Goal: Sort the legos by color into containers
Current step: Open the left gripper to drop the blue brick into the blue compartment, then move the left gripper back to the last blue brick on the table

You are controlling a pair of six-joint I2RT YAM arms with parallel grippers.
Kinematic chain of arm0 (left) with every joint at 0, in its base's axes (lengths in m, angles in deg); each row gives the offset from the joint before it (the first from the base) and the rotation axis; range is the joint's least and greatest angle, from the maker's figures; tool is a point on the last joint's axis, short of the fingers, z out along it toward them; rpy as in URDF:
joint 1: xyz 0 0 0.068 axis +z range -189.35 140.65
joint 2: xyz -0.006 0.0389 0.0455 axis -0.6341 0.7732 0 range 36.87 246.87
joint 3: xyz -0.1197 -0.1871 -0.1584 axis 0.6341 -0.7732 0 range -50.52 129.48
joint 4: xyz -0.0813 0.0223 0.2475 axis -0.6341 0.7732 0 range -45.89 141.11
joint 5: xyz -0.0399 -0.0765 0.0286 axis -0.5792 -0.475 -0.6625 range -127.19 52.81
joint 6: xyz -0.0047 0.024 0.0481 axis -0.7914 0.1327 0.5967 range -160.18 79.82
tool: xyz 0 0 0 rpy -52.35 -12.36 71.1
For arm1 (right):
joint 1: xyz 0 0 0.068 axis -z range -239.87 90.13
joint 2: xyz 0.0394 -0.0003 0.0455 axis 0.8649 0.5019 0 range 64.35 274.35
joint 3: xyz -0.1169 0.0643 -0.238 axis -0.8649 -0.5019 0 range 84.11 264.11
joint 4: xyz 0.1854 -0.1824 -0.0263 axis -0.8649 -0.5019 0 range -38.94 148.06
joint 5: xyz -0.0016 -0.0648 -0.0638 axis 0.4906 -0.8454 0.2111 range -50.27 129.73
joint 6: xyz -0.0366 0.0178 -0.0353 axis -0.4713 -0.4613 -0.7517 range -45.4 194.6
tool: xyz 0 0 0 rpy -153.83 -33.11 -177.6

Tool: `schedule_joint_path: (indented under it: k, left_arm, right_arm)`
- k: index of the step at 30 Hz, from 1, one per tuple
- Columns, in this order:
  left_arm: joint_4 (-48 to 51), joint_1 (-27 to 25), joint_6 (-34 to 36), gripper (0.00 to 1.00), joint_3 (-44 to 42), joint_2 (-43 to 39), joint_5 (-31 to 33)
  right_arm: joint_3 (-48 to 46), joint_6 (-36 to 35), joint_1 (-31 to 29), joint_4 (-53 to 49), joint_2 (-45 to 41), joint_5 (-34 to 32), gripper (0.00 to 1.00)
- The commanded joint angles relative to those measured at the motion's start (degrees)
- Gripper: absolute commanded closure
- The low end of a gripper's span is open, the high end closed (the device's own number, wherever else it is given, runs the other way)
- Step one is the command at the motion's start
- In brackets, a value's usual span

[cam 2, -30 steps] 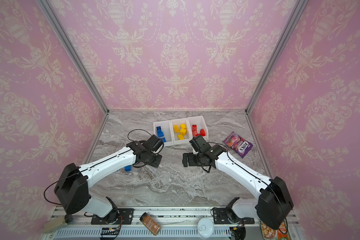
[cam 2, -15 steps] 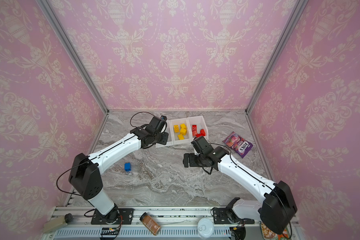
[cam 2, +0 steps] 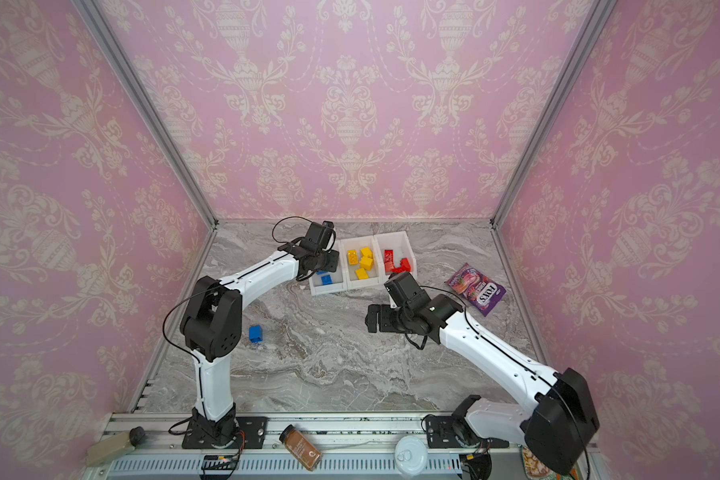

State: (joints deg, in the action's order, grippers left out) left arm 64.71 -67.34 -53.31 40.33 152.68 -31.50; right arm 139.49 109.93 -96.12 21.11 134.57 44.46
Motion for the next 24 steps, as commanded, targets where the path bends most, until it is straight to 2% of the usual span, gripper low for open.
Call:
schedule_joint_path:
  k: [1, 6, 15, 24]
  left_arm:
    - [-1.9, 0.3, 1.6, 0.71, 2.9, 1.7, -0.8]
    - [-1.7, 0.5, 1.7, 0.67, 3.1, 3.1, -0.1]
    - [-0.9, 0.8, 1.5, 0.42, 3.0, 2.9, 0.1]
    - [-1.6, 0.7, 0.6, 0.31, 0.5, -0.9, -1.3]
  right_arm:
    - [-0.6, 1.1, -0.6, 0.3, -0.4, 0.5, 0.0]
    - [-0.4, 1.1, -0.7, -0.1, -0.8, 0.1, 0.0]
    - [-0.4, 1.0, -0.7, 0.0, -0.4, 0.2, 0.0]
    - [-0.4, 0.7, -0.7, 0.0, 0.2, 0.3, 0.0]
